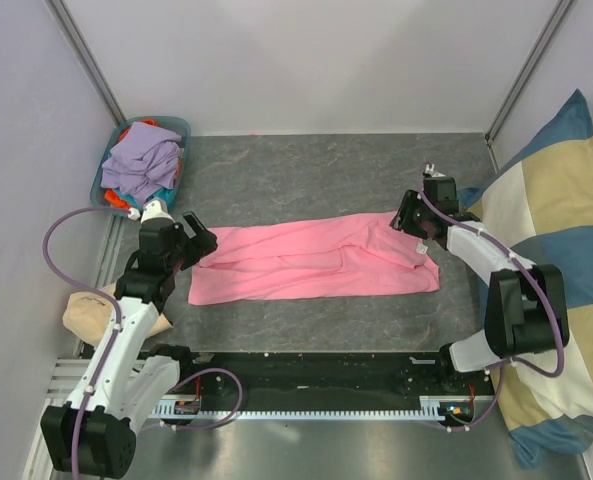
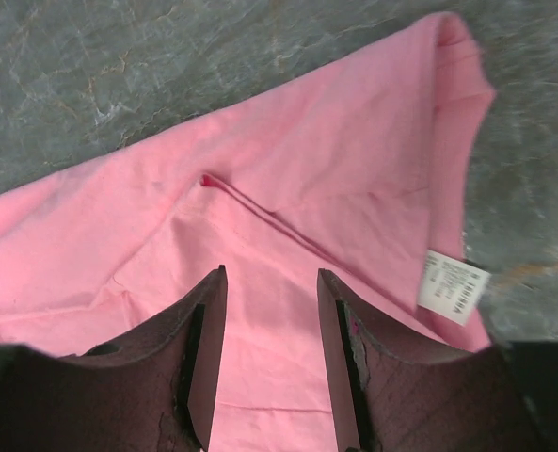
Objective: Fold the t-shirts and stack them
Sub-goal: Fold the tshirt
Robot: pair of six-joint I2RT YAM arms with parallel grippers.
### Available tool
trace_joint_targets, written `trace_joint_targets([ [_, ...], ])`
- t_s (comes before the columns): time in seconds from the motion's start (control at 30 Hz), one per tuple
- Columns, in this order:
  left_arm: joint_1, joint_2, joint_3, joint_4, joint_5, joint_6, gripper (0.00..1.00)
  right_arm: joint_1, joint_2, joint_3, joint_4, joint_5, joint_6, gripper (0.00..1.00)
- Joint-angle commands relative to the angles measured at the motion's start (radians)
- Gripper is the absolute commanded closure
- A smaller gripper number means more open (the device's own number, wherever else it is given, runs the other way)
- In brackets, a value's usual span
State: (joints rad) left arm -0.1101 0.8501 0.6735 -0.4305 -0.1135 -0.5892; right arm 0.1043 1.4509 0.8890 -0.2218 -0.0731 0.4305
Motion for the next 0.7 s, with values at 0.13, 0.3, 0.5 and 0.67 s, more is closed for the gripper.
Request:
trace_joint_targets([
  [0.13,-0.007,-0.082,-0.045,0.019,0.048,0.005,0.03,0.109,0.204,0.183,0.070,-0.024,0.031,0.50],
  [0.3,-0.007,-0.091,-0.040,0.007,0.044,0.009,0.03,0.140,0.285,0.243,0.073,-0.008,0.042,0.50],
  [0.5,-0.007,-0.088,-0.043,0.009,0.044,0.009,0.03,0.143,0.325,0.258,0.068,0.012,0.045,0.51],
  [0.67,-0.005,-0.086,-0.054,0.007,0.048,0.002,0.03,0.144,0.324,0.260,0.045,0.067,0.045,0.52],
])
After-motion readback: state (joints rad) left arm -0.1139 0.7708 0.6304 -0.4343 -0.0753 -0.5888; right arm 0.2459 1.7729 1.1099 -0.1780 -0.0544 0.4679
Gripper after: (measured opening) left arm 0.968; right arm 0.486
